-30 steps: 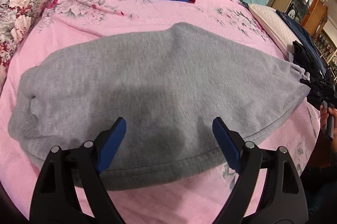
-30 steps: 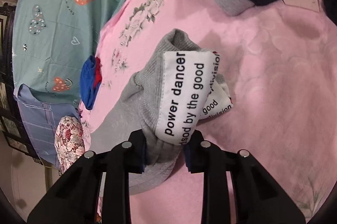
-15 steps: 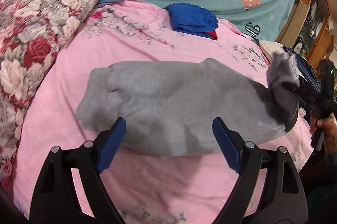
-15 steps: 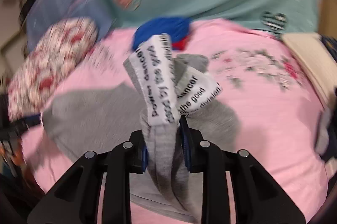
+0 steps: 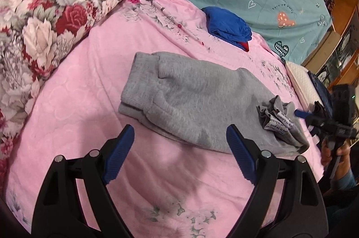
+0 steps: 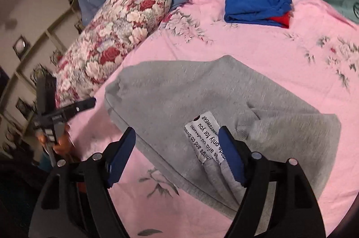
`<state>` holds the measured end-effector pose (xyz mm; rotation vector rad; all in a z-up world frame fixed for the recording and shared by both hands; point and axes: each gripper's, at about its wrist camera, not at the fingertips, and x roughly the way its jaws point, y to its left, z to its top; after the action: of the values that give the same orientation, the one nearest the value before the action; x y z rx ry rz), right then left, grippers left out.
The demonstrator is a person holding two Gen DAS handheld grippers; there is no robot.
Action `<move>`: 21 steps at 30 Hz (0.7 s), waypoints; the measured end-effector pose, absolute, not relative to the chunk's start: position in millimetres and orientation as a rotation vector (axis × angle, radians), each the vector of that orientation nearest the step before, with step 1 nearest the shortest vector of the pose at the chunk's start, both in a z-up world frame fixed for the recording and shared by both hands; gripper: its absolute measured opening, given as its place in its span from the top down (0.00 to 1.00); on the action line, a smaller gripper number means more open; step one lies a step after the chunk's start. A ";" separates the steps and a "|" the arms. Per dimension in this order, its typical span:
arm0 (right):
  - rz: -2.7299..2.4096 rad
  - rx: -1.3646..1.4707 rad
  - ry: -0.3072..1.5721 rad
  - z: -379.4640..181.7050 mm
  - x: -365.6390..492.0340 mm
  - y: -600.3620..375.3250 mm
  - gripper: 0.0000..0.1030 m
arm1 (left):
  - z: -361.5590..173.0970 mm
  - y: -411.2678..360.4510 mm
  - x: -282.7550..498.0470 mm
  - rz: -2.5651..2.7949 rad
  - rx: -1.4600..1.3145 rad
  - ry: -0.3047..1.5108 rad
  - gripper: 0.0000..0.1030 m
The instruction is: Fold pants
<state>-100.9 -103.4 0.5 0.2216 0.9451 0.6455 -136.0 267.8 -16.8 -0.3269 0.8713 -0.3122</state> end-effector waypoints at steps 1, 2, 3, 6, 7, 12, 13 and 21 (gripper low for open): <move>0.632 0.227 0.981 -9.0 -98.4 -102.9 0.25 | -19.3 267.8 -136.4 -0.315 -0.340 0.881 0.17; 0.611 0.227 1.048 -27.7 -95.7 -100.9 0.25 | -21.6 268.2 -136.3 -0.318 -0.353 0.890 0.17; 0.608 0.221 1.100 -43.2 -94.6 -96.6 0.25 | -23.9 269.4 -135.8 -0.322 -0.375 0.902 0.17; 0.626 0.114 1.068 -39.7 -104.3 -82.7 0.25 | -30.9 274.0 -130.2 -0.350 -0.485 0.946 0.17; 0.634 0.117 1.057 -32.6 -106.1 -81.7 0.24 | -34.8 274.1 -126.9 -0.363 -0.526 0.966 0.17; 0.720 0.268 1.023 -19.4 -100.6 -86.3 0.24 | -51.1 269.7 -110.9 -0.360 -0.658 1.030 0.17; 0.727 0.243 1.024 -18.7 -100.1 -80.0 0.24 | -52.4 269.1 -109.1 -0.346 -0.667 1.031 0.17; 0.744 -0.425 0.869 -22.3 -126.9 60.9 0.24 | -41.6 280.8 -117.8 -0.307 -0.712 1.006 0.17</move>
<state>-126.9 60.9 -22.3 -0.4253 0.8687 0.7436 -117.8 280.8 -41.6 -0.7123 1.0057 -0.3071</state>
